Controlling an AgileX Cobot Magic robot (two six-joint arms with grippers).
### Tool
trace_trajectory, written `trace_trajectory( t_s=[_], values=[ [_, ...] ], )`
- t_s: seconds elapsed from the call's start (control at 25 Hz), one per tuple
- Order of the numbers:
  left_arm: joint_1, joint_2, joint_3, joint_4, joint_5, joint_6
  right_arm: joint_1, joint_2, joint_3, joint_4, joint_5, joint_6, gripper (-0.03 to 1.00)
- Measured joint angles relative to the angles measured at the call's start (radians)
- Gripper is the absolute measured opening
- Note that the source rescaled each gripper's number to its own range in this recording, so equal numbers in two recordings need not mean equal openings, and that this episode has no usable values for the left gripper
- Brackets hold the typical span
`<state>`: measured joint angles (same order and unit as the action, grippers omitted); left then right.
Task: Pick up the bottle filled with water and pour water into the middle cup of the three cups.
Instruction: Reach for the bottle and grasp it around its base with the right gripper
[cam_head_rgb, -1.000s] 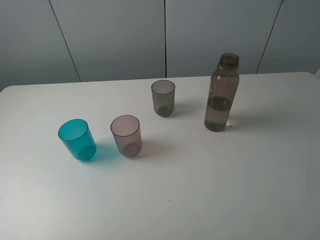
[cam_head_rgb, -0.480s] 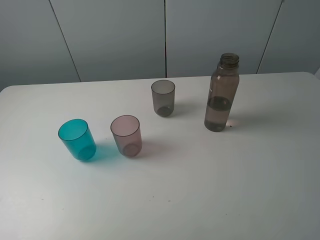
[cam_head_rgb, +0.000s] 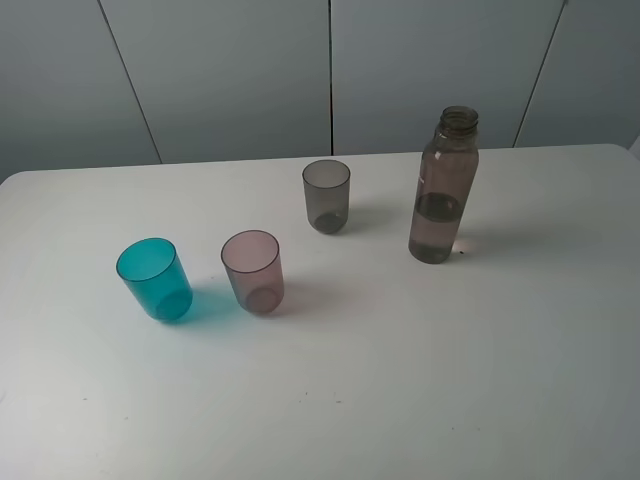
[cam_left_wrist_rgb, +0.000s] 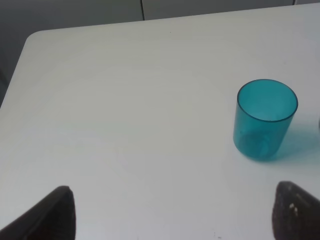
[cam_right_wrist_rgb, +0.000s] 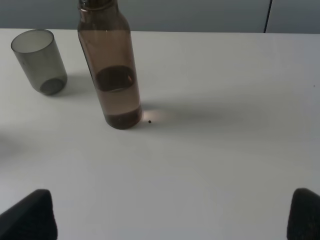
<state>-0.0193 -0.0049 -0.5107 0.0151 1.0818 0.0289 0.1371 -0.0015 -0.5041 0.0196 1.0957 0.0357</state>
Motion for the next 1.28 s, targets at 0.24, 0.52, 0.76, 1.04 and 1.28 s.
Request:
trace_trajectory(
  t_s=[0.24,0.52,0.76,1.04,1.28],
  values=[
    [0.000,0.000,0.000,0.000,0.000,0.000,0.000,0.000,0.000,0.000,0.000,0.000,1.00],
    [0.000,0.000,0.000,0.000,0.000,0.000,0.000,0.000,0.000,0.000,0.000,0.000,1.00],
    [0.000,0.000,0.000,0.000,0.000,0.000,0.000,0.000,0.000,0.000,-0.002,0.000,1.00],
    [0.000,0.000,0.000,0.000,0.000,0.000,0.000,0.128,-0.101,0.000,-0.298,-0.003,1.00],
    [0.000,0.000,0.000,0.000,0.000,0.000,0.000,0.428,-0.128,0.082,-0.553,-0.085,1.00]
  ],
)
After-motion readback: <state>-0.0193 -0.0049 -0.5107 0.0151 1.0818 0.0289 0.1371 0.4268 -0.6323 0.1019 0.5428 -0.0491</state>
